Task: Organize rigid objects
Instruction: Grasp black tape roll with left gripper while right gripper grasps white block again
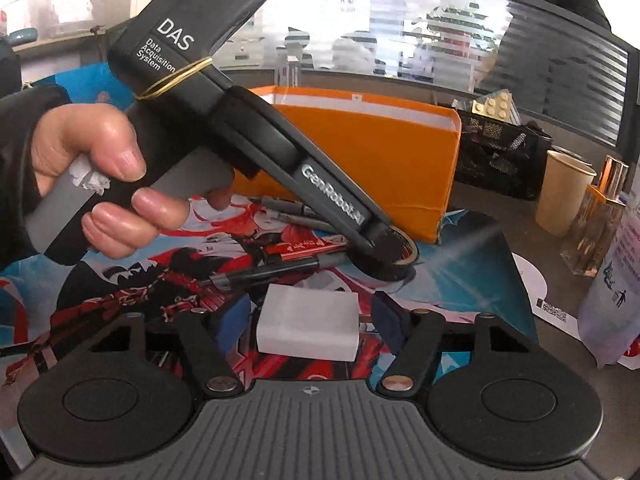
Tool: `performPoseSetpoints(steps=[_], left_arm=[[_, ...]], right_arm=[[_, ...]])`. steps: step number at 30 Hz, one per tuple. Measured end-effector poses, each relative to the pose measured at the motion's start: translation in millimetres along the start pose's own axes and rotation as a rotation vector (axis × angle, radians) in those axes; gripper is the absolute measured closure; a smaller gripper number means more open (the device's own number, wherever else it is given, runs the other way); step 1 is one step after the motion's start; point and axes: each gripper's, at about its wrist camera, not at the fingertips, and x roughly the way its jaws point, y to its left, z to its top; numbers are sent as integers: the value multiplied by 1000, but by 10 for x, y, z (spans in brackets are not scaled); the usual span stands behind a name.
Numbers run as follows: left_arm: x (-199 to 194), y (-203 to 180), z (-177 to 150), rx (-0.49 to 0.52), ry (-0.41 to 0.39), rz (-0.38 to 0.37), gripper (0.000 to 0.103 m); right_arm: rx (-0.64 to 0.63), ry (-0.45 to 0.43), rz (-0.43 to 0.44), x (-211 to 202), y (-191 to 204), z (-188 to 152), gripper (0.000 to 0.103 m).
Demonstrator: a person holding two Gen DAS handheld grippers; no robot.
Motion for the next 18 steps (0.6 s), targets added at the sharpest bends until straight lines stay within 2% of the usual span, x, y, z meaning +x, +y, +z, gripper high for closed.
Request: performPoseSetpoints(steps=[3,4,5,9,13,15,17,18], left_arm=[[48,-66,33,17,5,10,32],[71,-86,43,25,8,19,32],[94,-100,49,29,12,27,31],[180,-158,68,42,26,48,27],[269,-219,76,58,41,59,27],[316,-231,56,56,46,64,35],[300,-241,45,65,25,72,49],[291,-237,51,59,30,61,50]], right_arm=[[-42,7,-27,2,32,-12,39],[-51,4,-28,-1,46,-13,42],[-56,-2,-18,-7,56,-20,51],[-62,-5,-25,0,73,-34,51],[-69,-5,-26,-1,99,-45,51],[-65,-5,-23,9,80,-37,51],[-63,-6,-20,-2,71,-43,51],[-63,-7,-21,-5,65,-42,51]])
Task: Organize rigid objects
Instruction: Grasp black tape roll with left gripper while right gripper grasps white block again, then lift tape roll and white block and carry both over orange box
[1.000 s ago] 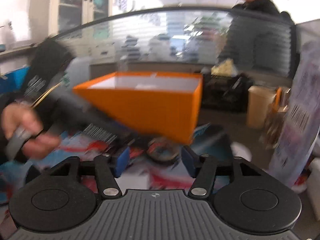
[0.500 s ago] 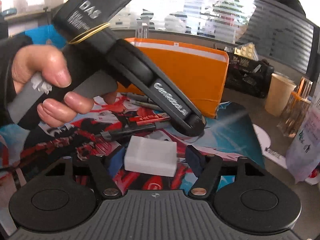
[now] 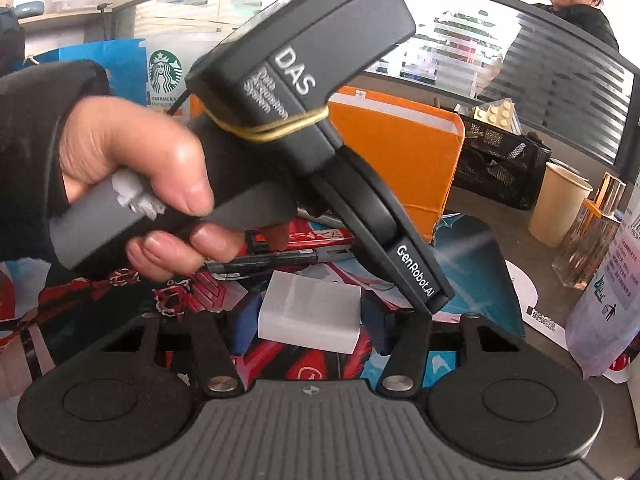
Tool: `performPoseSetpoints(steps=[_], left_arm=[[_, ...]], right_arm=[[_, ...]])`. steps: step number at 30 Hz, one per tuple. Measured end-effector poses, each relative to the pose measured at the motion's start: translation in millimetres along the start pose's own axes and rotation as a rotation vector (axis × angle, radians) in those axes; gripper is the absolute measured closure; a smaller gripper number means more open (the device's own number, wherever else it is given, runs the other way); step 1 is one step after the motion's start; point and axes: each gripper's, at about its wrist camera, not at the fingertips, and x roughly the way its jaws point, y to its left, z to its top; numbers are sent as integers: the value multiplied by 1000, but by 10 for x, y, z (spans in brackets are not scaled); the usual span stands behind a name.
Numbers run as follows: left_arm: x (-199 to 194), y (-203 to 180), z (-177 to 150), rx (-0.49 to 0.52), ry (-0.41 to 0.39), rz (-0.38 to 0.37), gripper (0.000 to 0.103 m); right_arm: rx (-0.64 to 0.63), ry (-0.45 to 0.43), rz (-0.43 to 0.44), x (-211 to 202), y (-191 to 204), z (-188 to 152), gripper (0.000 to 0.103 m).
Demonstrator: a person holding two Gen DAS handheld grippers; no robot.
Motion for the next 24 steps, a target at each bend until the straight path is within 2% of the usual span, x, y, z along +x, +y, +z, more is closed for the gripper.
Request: performPoseSetpoints(steps=[7,11,14,19,24], left_arm=[[-76,25,-25,-35,-16,-9,50],[-296,46,-1,-30,-67,2,49],[-508,83,23,-34,-114,12,49],[-858,202,11,-55,-189,37,49],[-1159,307,-46,-70,-248,100,49]], right_arm=[[18,-5,-1,-55,-94,-42,51],[93,-21,20,-149,-256,-66,52],[128,-43,-4,-249,-366,-49,52],[126,-75,-58,-403,-422,55,52],[102,-120,-74,-486,-352,229,52]])
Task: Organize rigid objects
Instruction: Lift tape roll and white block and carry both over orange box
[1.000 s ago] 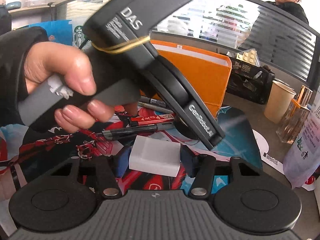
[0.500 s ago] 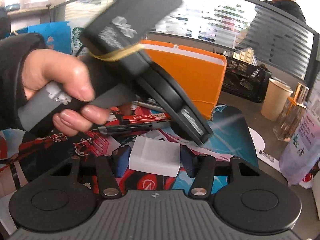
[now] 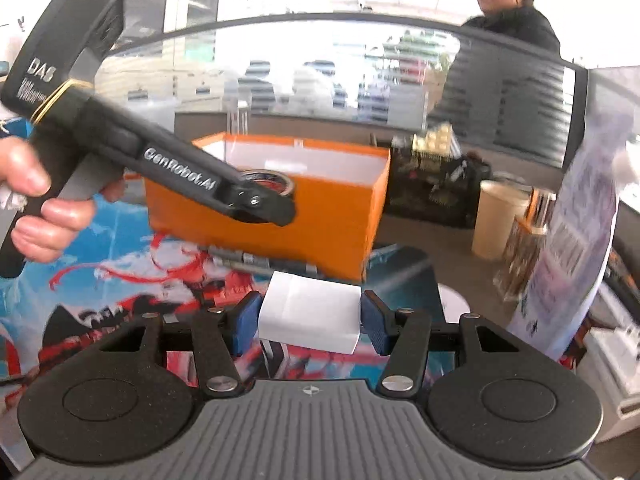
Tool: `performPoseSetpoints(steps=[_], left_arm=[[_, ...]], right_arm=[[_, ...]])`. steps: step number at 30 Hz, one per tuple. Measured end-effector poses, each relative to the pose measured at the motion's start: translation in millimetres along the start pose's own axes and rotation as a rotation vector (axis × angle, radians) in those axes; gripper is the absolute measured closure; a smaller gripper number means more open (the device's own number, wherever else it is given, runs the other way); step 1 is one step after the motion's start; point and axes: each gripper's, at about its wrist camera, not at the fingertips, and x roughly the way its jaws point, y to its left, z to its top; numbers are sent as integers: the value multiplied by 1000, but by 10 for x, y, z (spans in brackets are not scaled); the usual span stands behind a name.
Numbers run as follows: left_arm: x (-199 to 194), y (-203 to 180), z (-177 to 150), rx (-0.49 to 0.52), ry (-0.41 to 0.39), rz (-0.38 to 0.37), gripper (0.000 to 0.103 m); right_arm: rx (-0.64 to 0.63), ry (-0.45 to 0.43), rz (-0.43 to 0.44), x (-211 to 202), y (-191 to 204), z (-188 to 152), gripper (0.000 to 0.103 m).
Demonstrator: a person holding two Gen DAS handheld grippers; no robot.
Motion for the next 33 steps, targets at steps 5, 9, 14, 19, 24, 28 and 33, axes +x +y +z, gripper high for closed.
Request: performPoseSetpoints(steps=[5,9,14,19,24,28,33], left_arm=[[-238,183,32,-27,-50,57,49],[-411,343,61,-50,-91,100,49],[-529,511,105,-79,-118,130,49],[-593,628,156,-87,-142,166,49],[-591,788,203,-107,-148,191,49],[-566,897,227,-125,-146,204,49],[-517,996,264,-139,-144,214,49]], right_arm=[[-16,-51,5,42,117,219,52],[-36,-84,4,65,224,399,52],[-46,-130,3,104,293,677,52],[-54,-173,6,147,341,949,52],[-59,-196,5,253,345,1153,52],[-51,-197,11,347,320,1241,52],[-43,-199,16,451,291,1328,52]])
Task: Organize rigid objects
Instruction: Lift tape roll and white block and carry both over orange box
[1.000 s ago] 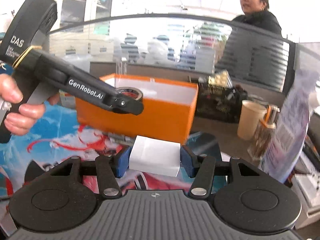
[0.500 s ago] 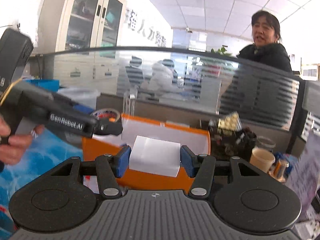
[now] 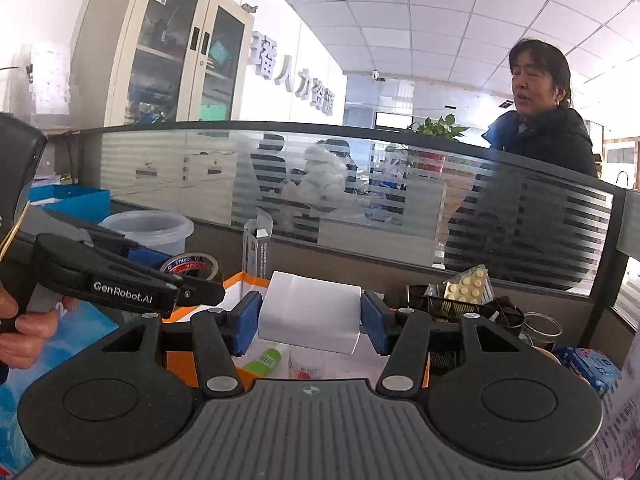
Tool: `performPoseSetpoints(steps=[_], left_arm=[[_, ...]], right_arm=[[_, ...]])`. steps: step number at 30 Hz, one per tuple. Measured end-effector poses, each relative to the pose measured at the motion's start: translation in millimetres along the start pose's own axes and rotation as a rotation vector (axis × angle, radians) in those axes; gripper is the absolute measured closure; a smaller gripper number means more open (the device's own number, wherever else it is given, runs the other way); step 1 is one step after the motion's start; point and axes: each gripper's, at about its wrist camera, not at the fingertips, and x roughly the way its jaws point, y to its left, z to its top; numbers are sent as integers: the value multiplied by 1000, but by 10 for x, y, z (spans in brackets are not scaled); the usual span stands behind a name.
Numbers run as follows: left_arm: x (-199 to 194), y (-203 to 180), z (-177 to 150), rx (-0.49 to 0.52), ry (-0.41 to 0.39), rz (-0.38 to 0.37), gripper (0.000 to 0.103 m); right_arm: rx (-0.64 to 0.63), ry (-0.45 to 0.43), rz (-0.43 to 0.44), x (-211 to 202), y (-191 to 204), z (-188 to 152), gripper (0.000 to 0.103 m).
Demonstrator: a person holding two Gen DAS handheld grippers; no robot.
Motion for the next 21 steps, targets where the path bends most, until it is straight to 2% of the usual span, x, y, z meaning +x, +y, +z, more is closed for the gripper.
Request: performPoseSetpoints(steps=[9,21], left_arm=[[230,74,75,-5,9,33,49],[629,107,-18,-25,68,35,49]], right_arm=[[19,12,-1,266,-103,77,52],[68,71,-16,682,-346,-54,52]])
